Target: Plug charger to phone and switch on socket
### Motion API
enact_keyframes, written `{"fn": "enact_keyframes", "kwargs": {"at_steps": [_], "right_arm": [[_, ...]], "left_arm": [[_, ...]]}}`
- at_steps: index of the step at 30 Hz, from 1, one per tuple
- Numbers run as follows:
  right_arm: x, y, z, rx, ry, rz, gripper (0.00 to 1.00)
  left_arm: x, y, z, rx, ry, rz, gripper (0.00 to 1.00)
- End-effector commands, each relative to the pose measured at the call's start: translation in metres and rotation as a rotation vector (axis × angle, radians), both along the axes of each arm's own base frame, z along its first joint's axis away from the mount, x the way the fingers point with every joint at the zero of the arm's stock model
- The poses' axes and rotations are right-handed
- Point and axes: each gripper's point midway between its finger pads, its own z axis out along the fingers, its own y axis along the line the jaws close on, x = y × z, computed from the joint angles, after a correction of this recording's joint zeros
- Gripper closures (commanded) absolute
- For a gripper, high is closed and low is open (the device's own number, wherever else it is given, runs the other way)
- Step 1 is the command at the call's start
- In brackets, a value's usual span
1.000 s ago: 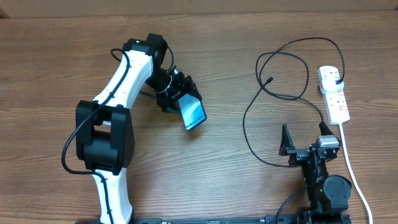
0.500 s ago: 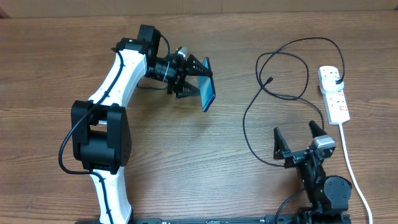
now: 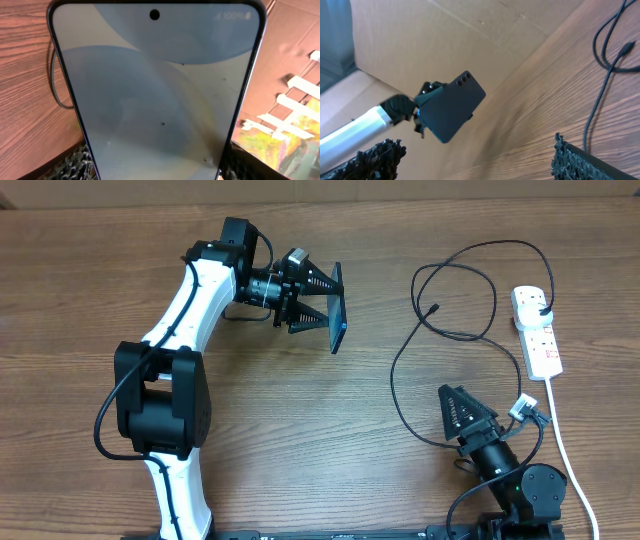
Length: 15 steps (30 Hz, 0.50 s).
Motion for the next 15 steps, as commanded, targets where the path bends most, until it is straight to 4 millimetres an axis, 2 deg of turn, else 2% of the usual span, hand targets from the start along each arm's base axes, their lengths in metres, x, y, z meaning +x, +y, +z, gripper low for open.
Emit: {"fn": "enact_keyframes", "kwargs": {"at_steps": [1, 9, 15], "right_arm": [[0.001, -0.002, -0.001, -0.054, -0.032, -0.011, 0.00], [-0.005, 0.000, 0.017, -0.251, -0.041, 0.009, 0.01], [0.003, 0.000, 0.053, -0.410, 0.004, 0.038, 0.01]], "left_arm": [[0.002, -0.003, 0.022, -0.072, -0.025, -0.013, 0.36], [0.003, -0.003, 0.022, -0.074, -0.037, -0.013, 0.36], [0.003, -0.003, 0.022, -0.074, -0.037, -0.013, 0.36]]}}
